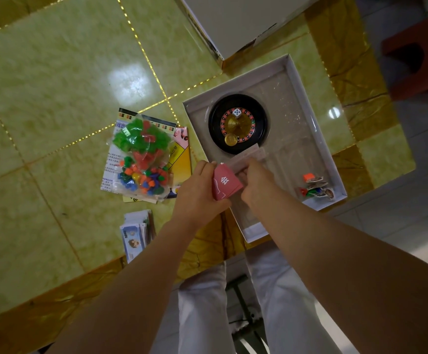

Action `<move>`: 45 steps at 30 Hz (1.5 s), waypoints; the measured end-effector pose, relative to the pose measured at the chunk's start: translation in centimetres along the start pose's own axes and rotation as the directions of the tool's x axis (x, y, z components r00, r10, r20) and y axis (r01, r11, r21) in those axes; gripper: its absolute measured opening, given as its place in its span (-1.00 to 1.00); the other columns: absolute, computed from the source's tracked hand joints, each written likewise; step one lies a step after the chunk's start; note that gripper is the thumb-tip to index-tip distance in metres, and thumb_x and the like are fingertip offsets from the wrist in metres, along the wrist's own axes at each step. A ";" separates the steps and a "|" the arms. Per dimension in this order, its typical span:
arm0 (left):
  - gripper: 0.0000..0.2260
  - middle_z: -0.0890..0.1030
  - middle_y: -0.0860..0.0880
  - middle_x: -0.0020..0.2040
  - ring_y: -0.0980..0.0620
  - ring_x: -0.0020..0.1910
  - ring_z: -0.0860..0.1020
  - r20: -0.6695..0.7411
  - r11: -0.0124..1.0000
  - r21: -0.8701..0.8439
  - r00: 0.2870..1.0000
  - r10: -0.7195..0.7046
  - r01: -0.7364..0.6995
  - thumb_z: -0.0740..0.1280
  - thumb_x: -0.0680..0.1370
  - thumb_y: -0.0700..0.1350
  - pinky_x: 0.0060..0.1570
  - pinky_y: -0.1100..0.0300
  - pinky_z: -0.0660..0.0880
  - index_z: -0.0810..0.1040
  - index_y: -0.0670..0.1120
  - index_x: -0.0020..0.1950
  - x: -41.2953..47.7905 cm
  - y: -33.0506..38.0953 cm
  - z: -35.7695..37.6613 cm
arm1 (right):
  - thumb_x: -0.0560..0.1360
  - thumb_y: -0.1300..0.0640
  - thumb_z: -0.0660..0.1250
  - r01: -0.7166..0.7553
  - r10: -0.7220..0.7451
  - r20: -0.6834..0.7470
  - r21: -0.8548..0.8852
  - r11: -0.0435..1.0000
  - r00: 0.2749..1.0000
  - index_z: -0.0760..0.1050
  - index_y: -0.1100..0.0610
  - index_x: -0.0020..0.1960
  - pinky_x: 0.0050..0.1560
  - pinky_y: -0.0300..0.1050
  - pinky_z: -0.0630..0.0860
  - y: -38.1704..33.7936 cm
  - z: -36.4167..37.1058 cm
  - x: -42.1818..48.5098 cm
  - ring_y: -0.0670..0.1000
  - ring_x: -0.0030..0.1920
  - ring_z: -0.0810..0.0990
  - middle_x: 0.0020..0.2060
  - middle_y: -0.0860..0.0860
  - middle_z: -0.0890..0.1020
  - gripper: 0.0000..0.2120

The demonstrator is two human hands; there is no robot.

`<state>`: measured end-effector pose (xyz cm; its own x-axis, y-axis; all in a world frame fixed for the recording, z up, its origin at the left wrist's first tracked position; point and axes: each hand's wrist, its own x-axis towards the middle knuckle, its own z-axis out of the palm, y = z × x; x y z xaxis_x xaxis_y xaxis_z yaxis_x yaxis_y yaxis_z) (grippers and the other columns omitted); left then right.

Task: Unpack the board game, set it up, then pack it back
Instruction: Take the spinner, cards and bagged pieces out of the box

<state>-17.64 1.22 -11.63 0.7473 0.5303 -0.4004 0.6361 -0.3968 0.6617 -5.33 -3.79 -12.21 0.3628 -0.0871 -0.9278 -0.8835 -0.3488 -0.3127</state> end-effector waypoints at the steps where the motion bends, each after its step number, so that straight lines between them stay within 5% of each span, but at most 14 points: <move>1: -0.37 0.37 0.08 0.02 0.13 -0.11 0.43 0.003 1.000 -0.008 1.000 0.000 0.000 0.55 0.31 0.04 -0.31 0.40 0.25 0.41 -0.10 0.28 0.0 -0.1 0.0 | 0.56 0.12 0.28 -0.004 0.004 0.010 0.001 1.000 1.000 0.42 0.22 0.33 -0.31 -0.13 0.51 0.2 -0.2 0.3 0.04 -0.12 0.61 0.17 0.18 0.59 -0.63; 5: -0.34 0.45 0.03 0.10 0.16 -0.03 0.44 0.025 1.000 -0.029 1.000 -0.008 0.009 0.54 0.34 0.12 -0.28 0.44 0.28 0.39 -0.09 0.33 0.1 -0.2 0.0 | 0.58 0.15 0.30 -0.004 0.004 0.032 -0.006 1.000 0.999 0.41 0.18 0.32 -0.18 -0.08 0.56 -0.2 -0.5 0.4 0.16 0.09 0.62 0.17 0.15 0.60 -0.67; 11: -0.41 0.43 0.03 0.07 0.13 -0.07 0.46 0.014 0.993 -0.115 0.999 -0.039 0.041 0.54 0.35 0.04 -0.29 0.38 0.32 0.40 -0.10 0.27 0.1 -0.2 0.0 | 0.57 0.10 0.33 0.072 -0.056 0.086 -0.194 0.978 0.995 0.45 0.06 0.16 0.16 0.06 0.55 -0.1 -1.6 1.0 0.08 0.08 0.61 0.19 0.06 0.61 -0.81; 16: -0.55 0.42 0.01 -0.03 0.15 -0.19 0.43 -0.131 0.960 -0.237 0.974 -0.187 0.152 0.42 0.34 0.08 -0.30 0.30 0.36 0.42 -0.10 0.11 0.7 1.8 0.0 | 0.59 0.09 0.27 0.321 -0.260 0.215 -0.329 0.888 0.941 0.39 0.06 0.33 0.04 -0.06 0.55 0.1 -3.2 0.2 0.02 0.10 0.58 0.16 0.01 0.59 -0.68; 19: -0.58 0.53 -0.01 -0.14 0.06 -0.23 0.51 -0.134 0.884 -0.406 0.942 -0.308 0.231 0.36 0.33 0.16 -0.29 0.11 0.49 0.45 -0.07 0.05 0.8 3.6 0.1 | 0.56 -0.03 0.30 0.435 -0.313 0.356 -0.345 0.832 0.880 0.40 0.03 0.28 0.10 0.11 0.59 0.5 -3.1 -1.0 0.00 0.06 0.63 0.09 -0.02 0.63 -0.67; 21: -0.60 0.58 -0.02 -0.17 -0.02 -0.21 0.57 -0.126 0.810 -0.522 0.915 -0.382 0.267 0.36 0.35 0.14 -0.22 -0.01 0.55 0.46 -0.07 0.05 0.7 4.4 0.0 | 0.57 -0.07 0.27 0.478 -0.302 0.453 -0.350 0.805 0.839 0.39 -0.02 0.26 0.11 0.13 0.59 0.5 -3.1 -1.7 -0.02 0.05 0.64 0.08 -0.03 0.63 -0.70; 24: -0.57 0.59 0.06 -0.11 0.05 -0.14 0.59 -0.093 0.733 -0.615 0.896 -0.434 0.292 0.38 0.35 0.08 -0.16 0.08 0.57 0.44 -0.05 0.15 0.5 5.0 -0.5 | 0.64 0.10 0.19 0.508 -0.250 0.581 -0.336 0.793 0.774 0.29 0.00 0.34 0.08 -0.05 0.61 0.4 -3.0 -2.6 -0.08 0.08 0.61 0.15 -0.01 0.58 -0.72; 28: -0.63 0.57 -0.01 -0.04 0.04 -0.10 0.57 0.058 0.586 -0.739 0.898 -0.437 0.333 0.41 0.51 -0.07 -0.15 0.21 0.56 0.40 -0.09 0.26 -0.4 5.1 -1.3 | 0.59 0.15 0.19 0.613 -0.180 0.692 -0.451 0.649 0.699 0.15 -0.10 0.32 0.18 0.20 0.54 0.6 -2.9 -3.6 0.07 0.19 0.56 0.20 0.06 0.51 -0.62; 30: -0.60 0.59 -0.07 0.04 0.03 -0.03 0.60 0.133 0.536 -0.763 0.899 -0.416 0.361 0.37 0.54 -0.04 -0.08 0.21 0.57 0.40 -0.11 0.33 -1.0 4.8 -1.6 | 0.60 0.27 0.16 0.640 -0.125 0.743 -0.463 0.613 0.657 0.12 0.00 0.39 0.24 0.07 0.52 0.2 -2.9 -4.7 0.04 0.22 0.52 0.21 0.07 0.48 -0.56; 33: -0.57 0.60 0.00 -0.10 0.20 -0.23 0.60 0.229 0.442 -0.794 0.879 -0.417 0.417 0.33 0.56 0.02 -0.27 0.32 0.52 0.42 -0.17 0.33 -2.0 4.1 -2.4 | 0.59 0.28 0.20 0.654 -0.071 0.779 -0.470 0.592 0.623 0.19 0.05 0.43 0.22 -0.02 0.53 -0.2 -2.9 -5.4 0.01 0.20 0.53 0.21 0.03 0.50 -0.55; 37: -0.65 0.63 0.04 -0.28 0.12 -0.33 0.60 0.376 0.386 -0.788 0.871 -0.316 0.479 0.28 0.58 0.09 -0.33 0.31 0.50 0.52 -0.20 0.12 -3.3 2.9 -3.8 | 0.52 0.30 0.35 0.546 0.084 0.796 -0.483 0.684 0.599 0.34 0.14 0.35 -0.33 -0.19 0.51 -1.1 -3.3 -6.5 -0.04 -0.34 0.51 -0.12 0.12 0.55 -0.56; 40: -0.45 0.67 -0.09 -0.01 -0.10 -0.01 0.63 0.387 0.375 -0.784 0.862 -0.328 0.494 0.39 0.45 0.26 0.01 0.06 0.54 0.54 -0.15 0.21 -4.0 2.0 -4.6 | 0.48 0.31 0.39 0.437 0.168 0.818 -0.453 0.777 0.550 0.36 0.21 0.36 -0.24 -0.23 0.58 -1.4 -3.3 -7.7 -0.05 -0.27 0.57 -0.17 0.08 0.61 -0.53; 42: -0.39 0.64 -0.08 0.14 -0.12 0.12 0.61 0.385 0.307 -0.818 0.860 -0.335 0.486 0.41 0.39 0.30 0.12 -0.06 0.52 0.52 -0.06 0.28 -4.3 1.8 -4.9 | 0.47 0.34 0.38 0.387 0.178 0.824 -0.429 0.816 0.538 0.32 0.18 0.38 -0.16 -0.19 0.61 -1.3 -2.9 -8.3 -0.01 -0.13 0.63 0.02 0.12 0.61 -0.48; 45: -0.52 0.64 -0.11 0.17 -0.08 0.16 0.61 0.394 0.177 -0.865 0.854 -0.340 0.469 0.31 0.51 0.19 0.08 -0.01 0.56 0.49 -0.05 0.32 -4.8 1.5 -5.3 | 0.41 0.33 0.46 0.556 0.127 0.829 -0.470 0.685 0.544 0.26 0.09 0.42 -0.07 -0.13 0.61 -0.3 -1.9 -8.6 0.00 -0.05 0.66 0.17 0.10 0.55 -0.33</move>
<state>-21.25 2.03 -5.38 0.4977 0.2930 -0.8164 0.2967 0.8269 0.4777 -7.64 -4.71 -3.76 -0.1603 0.6824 -0.7132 -0.2645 -0.7258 -0.6350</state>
